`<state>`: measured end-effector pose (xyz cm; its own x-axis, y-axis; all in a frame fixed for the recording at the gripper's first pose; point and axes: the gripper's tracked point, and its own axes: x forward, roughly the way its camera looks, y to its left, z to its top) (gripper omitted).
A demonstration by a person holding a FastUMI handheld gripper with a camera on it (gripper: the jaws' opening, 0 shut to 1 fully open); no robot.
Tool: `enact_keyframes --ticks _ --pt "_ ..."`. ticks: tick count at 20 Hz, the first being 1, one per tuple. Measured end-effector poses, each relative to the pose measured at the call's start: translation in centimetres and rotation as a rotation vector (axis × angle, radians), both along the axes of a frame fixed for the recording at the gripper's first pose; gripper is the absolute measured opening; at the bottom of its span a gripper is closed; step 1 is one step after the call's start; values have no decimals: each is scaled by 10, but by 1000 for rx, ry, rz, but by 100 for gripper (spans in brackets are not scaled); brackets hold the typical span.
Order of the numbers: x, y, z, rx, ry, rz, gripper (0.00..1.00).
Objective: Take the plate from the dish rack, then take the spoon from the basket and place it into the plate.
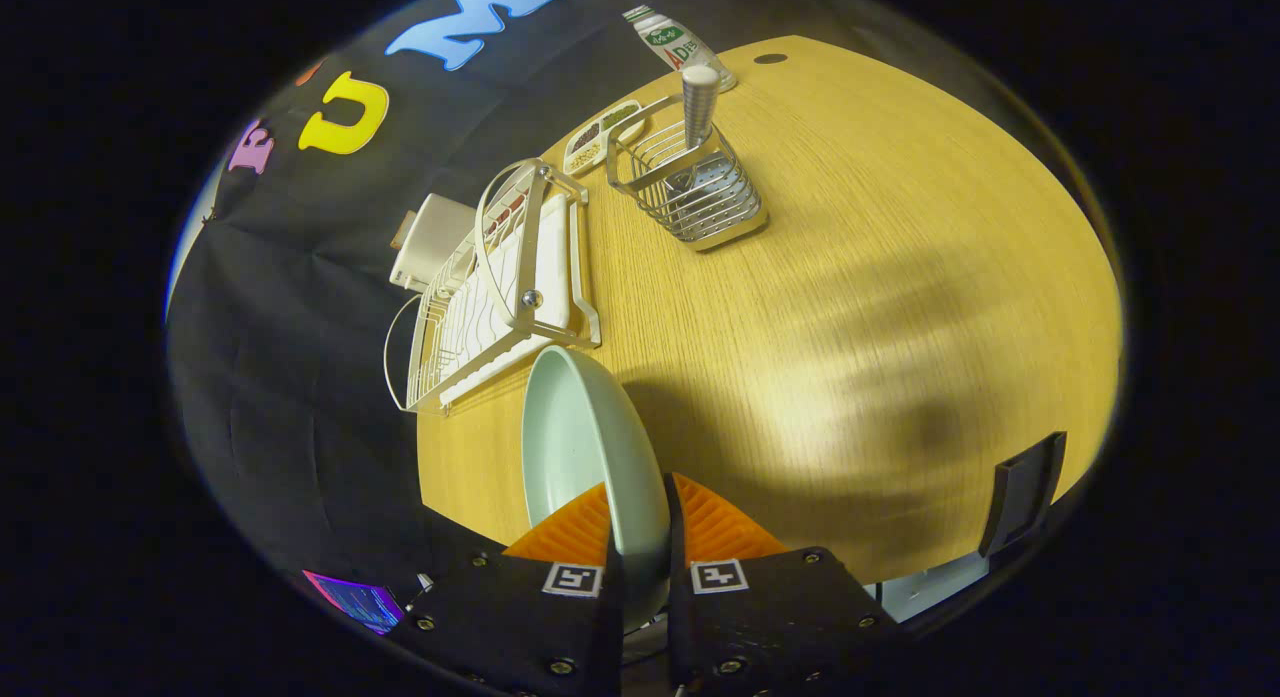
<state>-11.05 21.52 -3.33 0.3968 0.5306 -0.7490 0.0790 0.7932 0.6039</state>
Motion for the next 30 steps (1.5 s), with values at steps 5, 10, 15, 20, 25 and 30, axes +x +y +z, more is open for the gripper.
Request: enact_keyframes --ticks 5,10,15,20,25,30 --pt "10 14 -15 -25 -14 27 18" --pt "22 14 -13 -93 -80 89 32" --pt "25 -1 8 -169 -196 123 42" --pt "37 -26 71 -249 -447 71 43" --pt "57 -66 142 -396 -746 0 43" --pt "67 -86 179 -416 -958 -54 43"
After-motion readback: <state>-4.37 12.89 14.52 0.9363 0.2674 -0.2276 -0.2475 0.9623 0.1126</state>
